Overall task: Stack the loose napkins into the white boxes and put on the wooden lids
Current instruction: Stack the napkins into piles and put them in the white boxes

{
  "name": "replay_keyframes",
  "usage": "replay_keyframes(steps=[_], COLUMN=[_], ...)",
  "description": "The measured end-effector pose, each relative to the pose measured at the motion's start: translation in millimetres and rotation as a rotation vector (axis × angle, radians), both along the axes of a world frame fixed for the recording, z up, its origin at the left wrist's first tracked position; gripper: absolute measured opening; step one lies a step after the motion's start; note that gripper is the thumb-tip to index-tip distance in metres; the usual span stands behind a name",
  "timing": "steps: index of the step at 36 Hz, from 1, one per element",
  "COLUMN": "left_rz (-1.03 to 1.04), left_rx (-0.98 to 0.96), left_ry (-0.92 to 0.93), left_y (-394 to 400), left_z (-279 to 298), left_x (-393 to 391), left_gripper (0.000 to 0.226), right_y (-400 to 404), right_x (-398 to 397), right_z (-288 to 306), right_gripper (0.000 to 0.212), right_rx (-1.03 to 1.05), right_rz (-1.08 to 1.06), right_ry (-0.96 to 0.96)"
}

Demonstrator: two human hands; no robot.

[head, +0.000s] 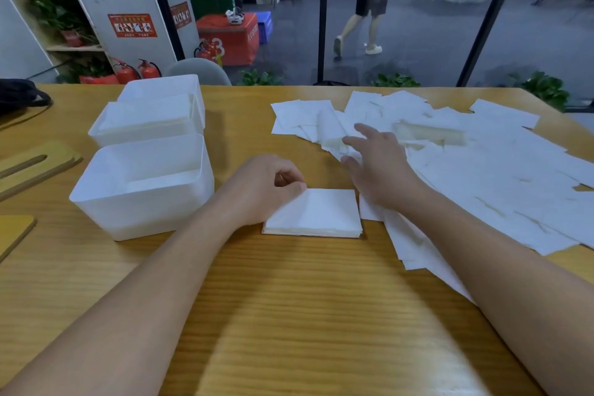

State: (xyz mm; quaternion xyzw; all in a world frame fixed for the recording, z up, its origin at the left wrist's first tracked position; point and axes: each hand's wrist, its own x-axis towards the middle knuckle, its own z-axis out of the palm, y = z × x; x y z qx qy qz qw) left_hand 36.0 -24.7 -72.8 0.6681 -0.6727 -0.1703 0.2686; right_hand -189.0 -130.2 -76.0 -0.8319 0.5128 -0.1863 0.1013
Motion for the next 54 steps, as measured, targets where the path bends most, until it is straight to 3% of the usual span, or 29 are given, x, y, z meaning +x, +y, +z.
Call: replay_keyframes(steps=[6, 15, 24, 30, 34, 41, 46, 51, 54], left_rz=[-0.016, -0.009, 0.080, 0.048, -0.019, -0.100, -0.093, -0.087, -0.095], left_rx=[-0.010, -0.029, -0.197, -0.246, -0.222, -0.204, -0.309, -0.361, -0.374], left_ry=[0.006, -0.007, 0.125, 0.306, 0.309, 0.252, 0.344, 0.463, 0.417], left_y=[-0.8, -0.5, -2.0, -2.5, -3.2, -3.6, -0.1, 3.1, 4.8], left_z=[-1.5, -1.2, 5.0, 5.1, 2.0, 1.7, 3.0, 4.8, 8.0], left_x=[2.3, 1.4, -5.4, -12.3, -14.9, -15.2, -20.9, -24.0, -23.7], left_gripper=[0.011, 0.011, 0.024, 0.049, 0.060, 0.040, 0.012, 0.013, 0.013], right_y=[-16.8, -13.5, 43.8, 64.8, 60.2, 57.9, 57.2, 60.9, 63.0], right_x=[9.8, 3.2, -35.7, -45.4, -39.2, -35.4, -38.9, -41.2, -41.8], right_z=[-9.4, -2.6, 15.4, 21.3, 19.8, 16.0, 19.0, 22.7, 24.3], right_gripper=[0.034, 0.056, 0.034, 0.020, 0.016, 0.013, 0.010, 0.021, 0.031], right_rx=[0.040, 0.044, -0.076, 0.217, 0.289, 0.412, 0.436, 0.369, 0.294], right_rz=[0.015, 0.007, 0.191, 0.162, 0.110, 0.189, 0.238, 0.257, 0.230], right_ry=[0.183, 0.017, -0.561, -1.056, -1.217, -1.355, -1.390, -1.356, -1.245])
